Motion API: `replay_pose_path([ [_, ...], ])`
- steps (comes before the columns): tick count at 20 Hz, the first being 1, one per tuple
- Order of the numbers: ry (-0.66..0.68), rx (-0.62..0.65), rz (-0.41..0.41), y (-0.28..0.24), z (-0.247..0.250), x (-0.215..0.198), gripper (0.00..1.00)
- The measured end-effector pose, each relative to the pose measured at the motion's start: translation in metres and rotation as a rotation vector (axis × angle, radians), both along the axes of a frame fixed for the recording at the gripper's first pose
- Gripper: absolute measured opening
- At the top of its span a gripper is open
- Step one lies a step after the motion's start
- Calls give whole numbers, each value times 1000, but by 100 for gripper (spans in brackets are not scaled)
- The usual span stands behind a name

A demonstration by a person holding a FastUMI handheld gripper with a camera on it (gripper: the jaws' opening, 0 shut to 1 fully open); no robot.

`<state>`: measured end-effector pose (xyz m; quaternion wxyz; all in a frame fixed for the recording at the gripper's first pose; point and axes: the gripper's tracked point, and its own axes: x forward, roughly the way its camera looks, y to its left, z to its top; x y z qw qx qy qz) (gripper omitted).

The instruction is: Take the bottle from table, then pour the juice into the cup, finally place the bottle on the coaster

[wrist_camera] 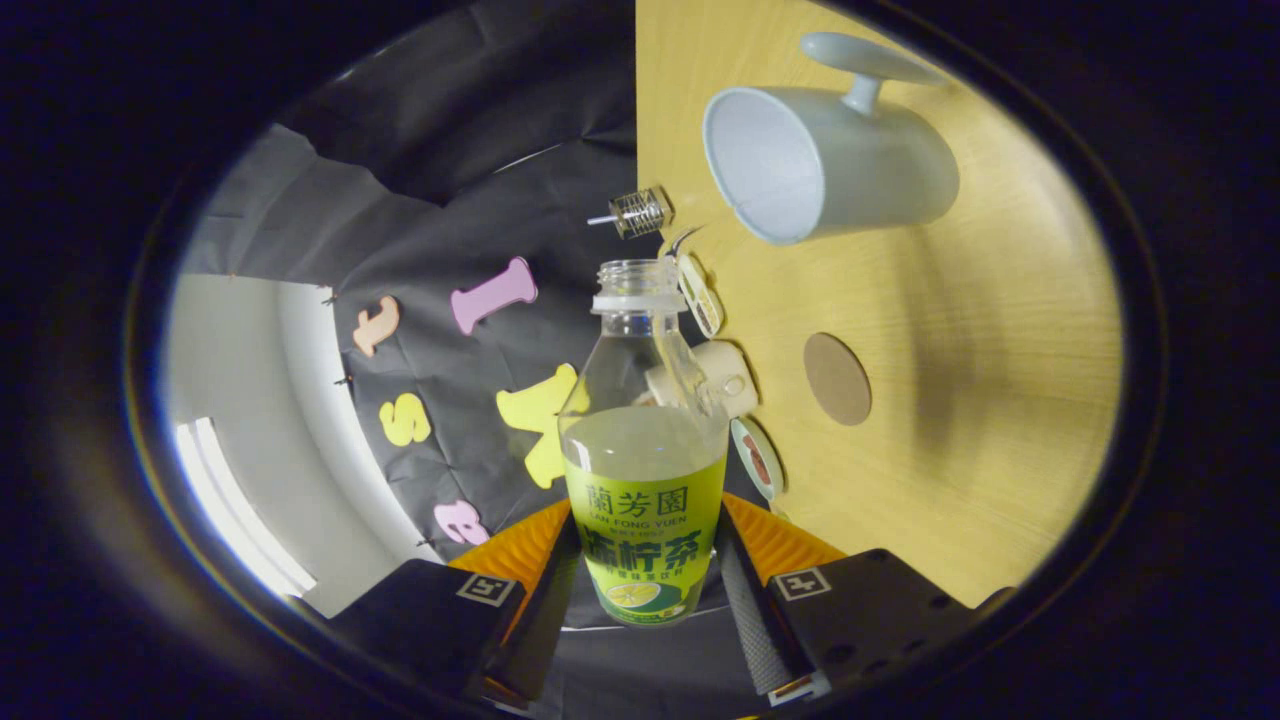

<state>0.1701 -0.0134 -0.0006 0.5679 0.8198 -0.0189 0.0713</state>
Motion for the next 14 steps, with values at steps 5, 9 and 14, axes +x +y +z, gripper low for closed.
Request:
replay_pose_path([
  [5, -5, 15, 0, 1, 6, 1, 78],
  [9, -10, 34, 1, 2, 13, 1, 78],
  [14, -25, 60, -6, 0, 20, 5, 78],
])
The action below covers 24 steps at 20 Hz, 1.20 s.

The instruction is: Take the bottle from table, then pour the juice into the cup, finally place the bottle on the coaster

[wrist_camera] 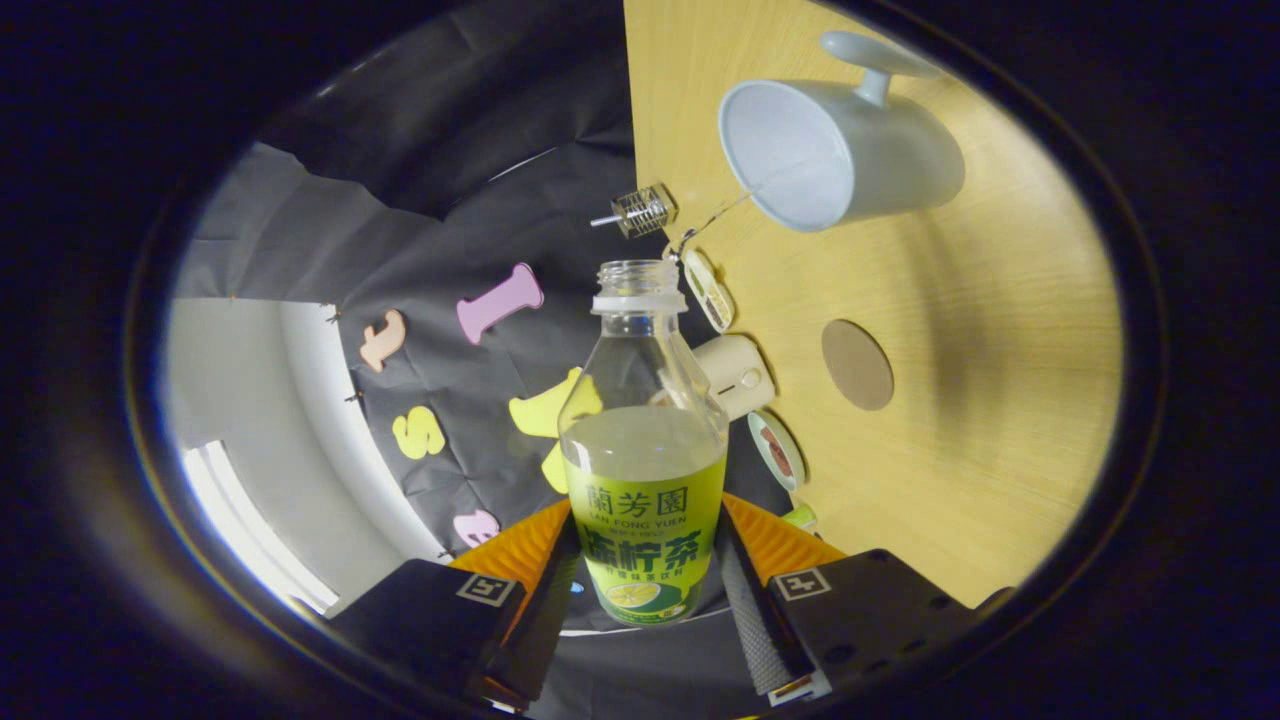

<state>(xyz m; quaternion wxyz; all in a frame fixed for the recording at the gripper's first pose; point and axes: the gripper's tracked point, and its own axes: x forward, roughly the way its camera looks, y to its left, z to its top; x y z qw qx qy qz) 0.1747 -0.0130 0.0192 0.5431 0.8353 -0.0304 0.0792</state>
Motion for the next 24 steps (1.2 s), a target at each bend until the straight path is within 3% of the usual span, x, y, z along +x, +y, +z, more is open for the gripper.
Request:
replay_pose_path([
  [24, -58, 170, -36, -13, 26, -3, 78],
])
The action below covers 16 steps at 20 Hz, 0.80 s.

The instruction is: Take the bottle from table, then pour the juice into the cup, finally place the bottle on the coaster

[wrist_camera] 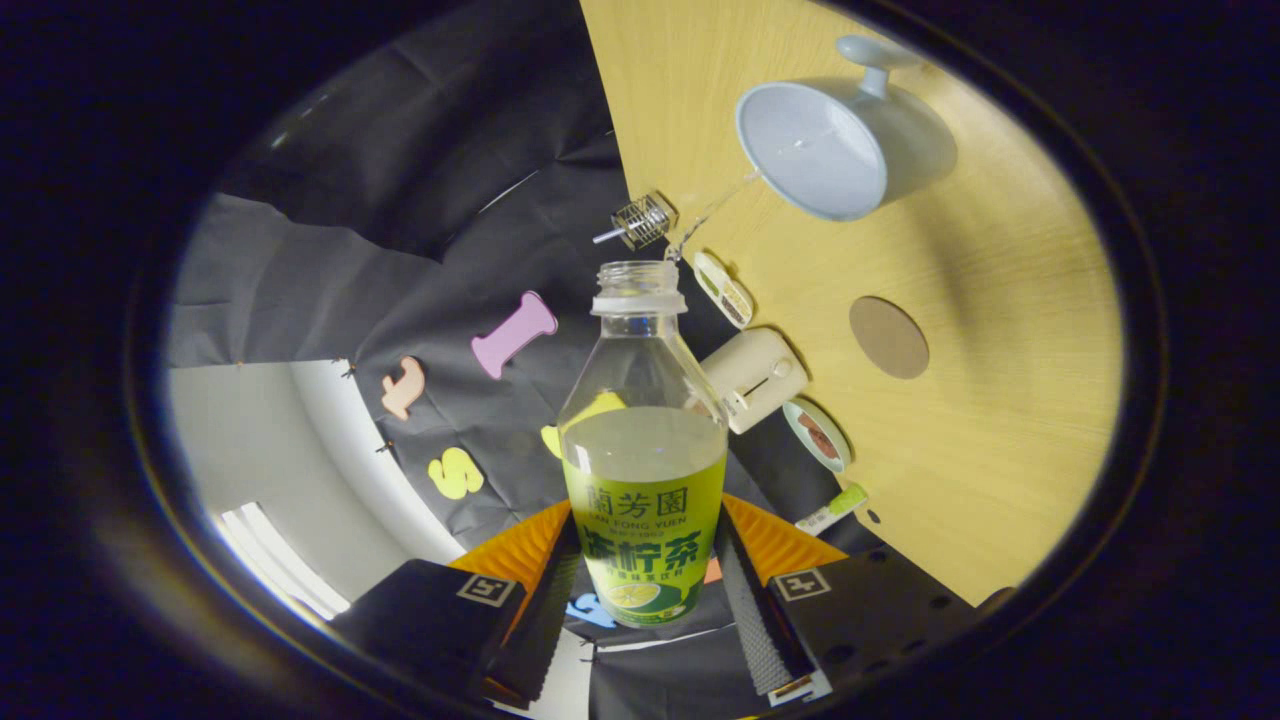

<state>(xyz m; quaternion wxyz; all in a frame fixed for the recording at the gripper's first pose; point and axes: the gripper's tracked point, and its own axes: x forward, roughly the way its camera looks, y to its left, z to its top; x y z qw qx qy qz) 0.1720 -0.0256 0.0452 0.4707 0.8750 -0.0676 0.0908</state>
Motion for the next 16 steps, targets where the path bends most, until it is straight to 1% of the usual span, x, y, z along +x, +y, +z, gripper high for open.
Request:
replay_pose_path([
  [3, -10, 23, -4, -2, 2, -5, 78],
  [6, -18, 41, -9, -3, 4, 1, 78],
  [16, -37, 51, -33, -4, 6, 1, 78],
])
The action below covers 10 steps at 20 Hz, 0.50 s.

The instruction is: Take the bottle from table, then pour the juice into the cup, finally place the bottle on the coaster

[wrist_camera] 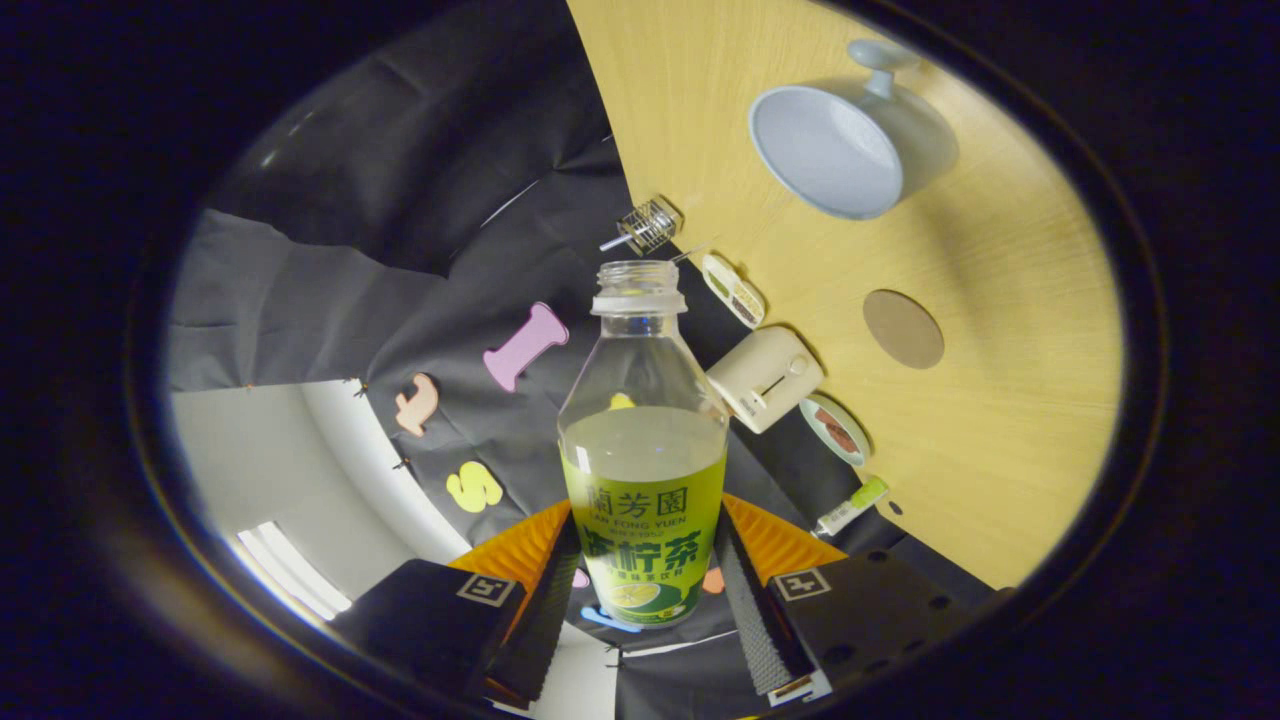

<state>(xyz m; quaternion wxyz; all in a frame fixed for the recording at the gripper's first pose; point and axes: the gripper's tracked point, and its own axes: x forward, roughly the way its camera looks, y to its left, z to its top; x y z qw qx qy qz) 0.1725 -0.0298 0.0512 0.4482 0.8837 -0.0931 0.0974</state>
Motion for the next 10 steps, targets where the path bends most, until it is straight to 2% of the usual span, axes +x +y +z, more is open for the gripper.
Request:
replay_pose_path([
  [4, 7, -22, -17, -2, -8, 2, 78],
  [10, 34, -138, -12, 11, -24, 2, 78],
])
